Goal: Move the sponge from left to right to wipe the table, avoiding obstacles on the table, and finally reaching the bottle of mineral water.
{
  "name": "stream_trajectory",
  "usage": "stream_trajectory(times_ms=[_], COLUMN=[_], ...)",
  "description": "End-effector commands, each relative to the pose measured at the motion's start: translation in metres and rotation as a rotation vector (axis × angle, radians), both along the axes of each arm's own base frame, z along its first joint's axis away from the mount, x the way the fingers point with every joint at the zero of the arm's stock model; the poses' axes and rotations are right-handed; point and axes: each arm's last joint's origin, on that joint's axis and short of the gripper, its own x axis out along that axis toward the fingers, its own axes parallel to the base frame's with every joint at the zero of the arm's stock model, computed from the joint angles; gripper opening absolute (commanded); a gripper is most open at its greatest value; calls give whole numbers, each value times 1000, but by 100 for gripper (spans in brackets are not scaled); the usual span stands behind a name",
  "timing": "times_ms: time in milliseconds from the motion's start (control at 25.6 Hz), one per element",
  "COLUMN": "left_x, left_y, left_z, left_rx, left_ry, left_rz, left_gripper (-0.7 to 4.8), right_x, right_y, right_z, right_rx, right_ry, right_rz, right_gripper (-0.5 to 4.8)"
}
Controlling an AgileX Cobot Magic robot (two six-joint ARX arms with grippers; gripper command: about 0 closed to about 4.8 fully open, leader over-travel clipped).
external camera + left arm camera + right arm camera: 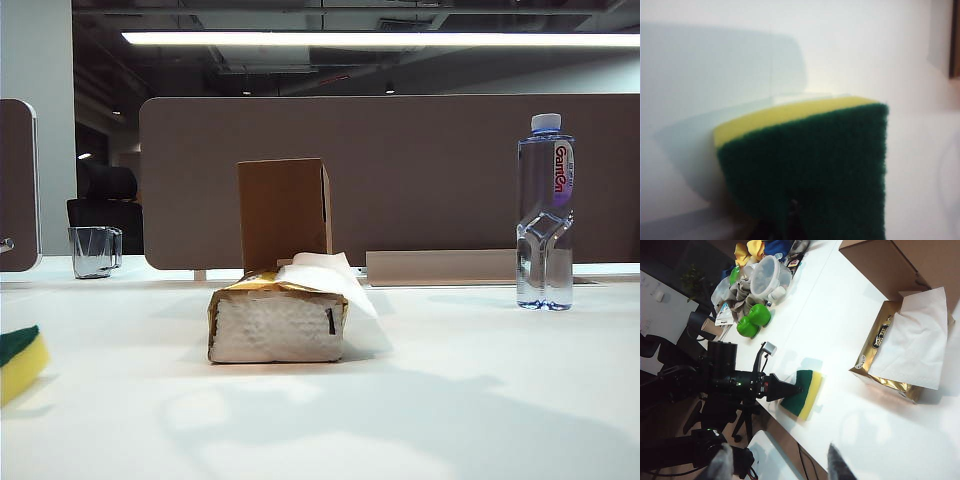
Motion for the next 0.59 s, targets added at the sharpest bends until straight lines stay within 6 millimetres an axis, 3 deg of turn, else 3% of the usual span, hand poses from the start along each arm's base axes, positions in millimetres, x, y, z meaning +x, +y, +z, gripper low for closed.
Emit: stream_trajectory(times_ms=[39,586], left_x=[-4,-3], left_y=[-3,-68], left_z=[-2,-2], left_rx=[-6,-27], left_ry=[39,-69], left_rz=[-16,-171], left_gripper=[-6,-6], right_x=[0,-5], right_y=[0,-1], right_z=[3,6], right_rx=[6,13], right_ry=[-29,-49], right_rz=[10,17], right_gripper=[244,243])
